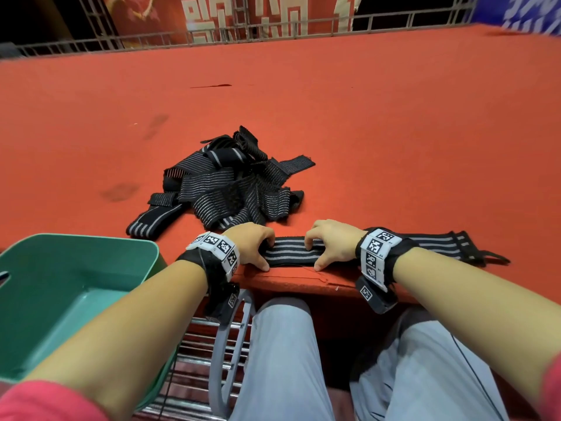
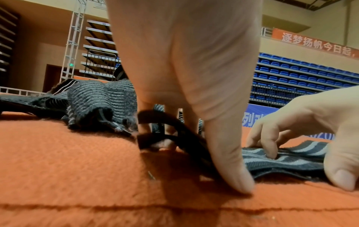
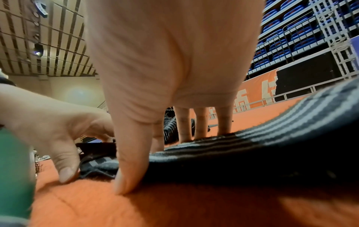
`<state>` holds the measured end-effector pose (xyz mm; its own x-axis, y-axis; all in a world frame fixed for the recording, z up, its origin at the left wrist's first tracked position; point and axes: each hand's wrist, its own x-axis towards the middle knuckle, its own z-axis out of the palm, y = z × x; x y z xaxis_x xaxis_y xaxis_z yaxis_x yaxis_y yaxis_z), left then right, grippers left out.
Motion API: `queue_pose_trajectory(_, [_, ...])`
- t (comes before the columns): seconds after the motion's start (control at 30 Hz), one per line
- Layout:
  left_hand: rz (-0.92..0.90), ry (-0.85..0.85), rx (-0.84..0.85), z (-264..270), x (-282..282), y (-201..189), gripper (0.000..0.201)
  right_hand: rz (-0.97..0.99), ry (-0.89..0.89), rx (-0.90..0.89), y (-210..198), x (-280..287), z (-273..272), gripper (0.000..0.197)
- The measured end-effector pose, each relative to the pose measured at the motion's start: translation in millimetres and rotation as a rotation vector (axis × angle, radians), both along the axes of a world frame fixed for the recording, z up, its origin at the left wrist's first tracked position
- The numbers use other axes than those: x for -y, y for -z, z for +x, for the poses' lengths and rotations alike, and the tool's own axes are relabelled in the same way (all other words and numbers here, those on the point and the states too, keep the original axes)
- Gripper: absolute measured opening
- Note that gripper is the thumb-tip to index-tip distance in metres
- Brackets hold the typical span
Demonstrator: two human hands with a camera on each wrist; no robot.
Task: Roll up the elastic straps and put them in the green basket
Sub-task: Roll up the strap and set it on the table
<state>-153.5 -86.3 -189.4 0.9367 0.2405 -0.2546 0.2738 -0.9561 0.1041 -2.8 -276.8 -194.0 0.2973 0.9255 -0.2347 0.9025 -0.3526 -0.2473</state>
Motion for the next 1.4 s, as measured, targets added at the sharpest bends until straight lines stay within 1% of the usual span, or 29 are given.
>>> queue_pose_trajectory(0.03, [-0.018,-0.015,-0.009,0.4,0.5,0.2,0.054,-0.006,0.0,0.001,0.2,0.5,-0.1,0.049])
queue_pose_trajectory(0.1, [-0.077,-0.06,-0.009,2.5,1.1,-0.3,0.042,-0.025,0.001,0.001,-1.2,1.2,-0.1,0.049])
queue_pose_trajectory(0.2, [-0.115,-0.135,0.05,7.2,1.2,0.2,0.026,-0.039,0.0,-0.004,-4.5,2.5,0.8,0.047])
queue_pose_trajectory(0.23, [-0.119,-0.167,0.071,8.7,1.8,1.7,0.029,-0.038,0.001,-0.009,-4.8,3.2,0.9,0.046])
queue_pose_trajectory(0.33, [-0.176,-0.277,0.083,12.0,3.6,6.0,0.052,-0.031,0.0,-0.019,-3.5,4.1,2.0,0.041])
queue_pose_trajectory(0.37, [-0.178,-0.308,0.071,13.1,3.8,7.1,0.055,-0.029,0.0,-0.022,-3.4,4.7,1.7,0.038])
queue_pose_trajectory(0.4, [-0.177,-0.33,0.05,14.1,3.8,7.7,0.053,-0.025,-0.001,-0.024,-3.1,5.3,2.0,0.035])
queue_pose_trajectory(0.47, [-0.204,-0.36,0.016,14.7,2.2,8.9,0.041,-0.019,0.006,-0.036,-3.5,7.2,3.0,0.034])
queue_pose_trajectory(0.53, [-0.254,-0.365,0.028,13.2,1.4,7.0,0.031,-0.004,0.023,-0.063,-5.7,9.7,4.5,0.034])
queue_pose_trajectory(0.6, [-0.278,-0.347,0.066,11.6,-0.1,2.4,0.032,0.003,0.039,-0.069,-7.4,12.3,8.0,0.032])
queue_pose_trajectory(0.67, [-0.288,-0.307,0.094,10.9,-0.1,-7.4,0.034,0.033,0.075,-0.039,-8.1,16.1,14.5,0.028])
queue_pose_trajectory(0.7, [-0.301,-0.285,0.11,11.8,-0.5,-12.7,0.034,0.051,0.117,-0.044,-8.6,19.1,17.7,0.032])
queue_pose_trajectory(0.77, [-0.349,-0.256,0.158,15.3,-2.0,-24.7,0.03,0.072,0.203,-0.092,-12.3,25.4,23.5,0.047])
queue_pose_trajectory(0.8, [-0.368,-0.253,0.196,16.6,-0.8,-31.6,0.027,0.072,0.221,-0.121,-15.3,27.9,25.9,0.051])
queue_pose_trajectory(0.83, [-0.367,-0.257,0.235,19.1,-0.2,-37.3,0.026,0.066,0.219,-0.145,-18.6,29.7,28.2,0.051])
queue_pose_trajectory(0.87, [-0.351,-0.257,0.279,22.6,0.7,-42.9,0.027,0.063,0.199,-0.163,-21.4,30.6,31.4,0.046])
queue_pose_trajectory(0.97, [-0.306,-0.251,0.41,36.9,5.6,-55.3,0.029,0.089,0.151,-0.186,-30.0,32.4,38.6,0.016])
queue_pose_trajectory(1.0, [-0.303,-0.262,0.453,42.1,7.8,-58.5,0.028,0.106,0.152,-0.207,-33.0,32.8,41.4,0.013])
queue_pose_trajectory(1.17, [-0.36,-0.366,0.642,75.1,16.7,-62.7,0.025,0.242,0.226,-0.375,-51.1,41.1,60.5,0.011])
queue_pose_trajectory(1.27, [-0.45,-0.406,0.706,102.3,24.6,-63.0,0.026,0.295,0.295,-0.455,-55.5,47.6,76.9,0.016])
queue_pose_trajectory(1.33, [-0.513,-0.437,0.737,123.2,29.8,-61.0,0.029,0.332,0.351,-0.503,-55.2,52.4,90.3,0.019])
queue_pose_trajectory(1.4, [-0.625,-0.476,0.774,144.7,32.3,-55.4,0.033,0.369,0.406,-0.553,-54.5,56.9,103.4,0.021])
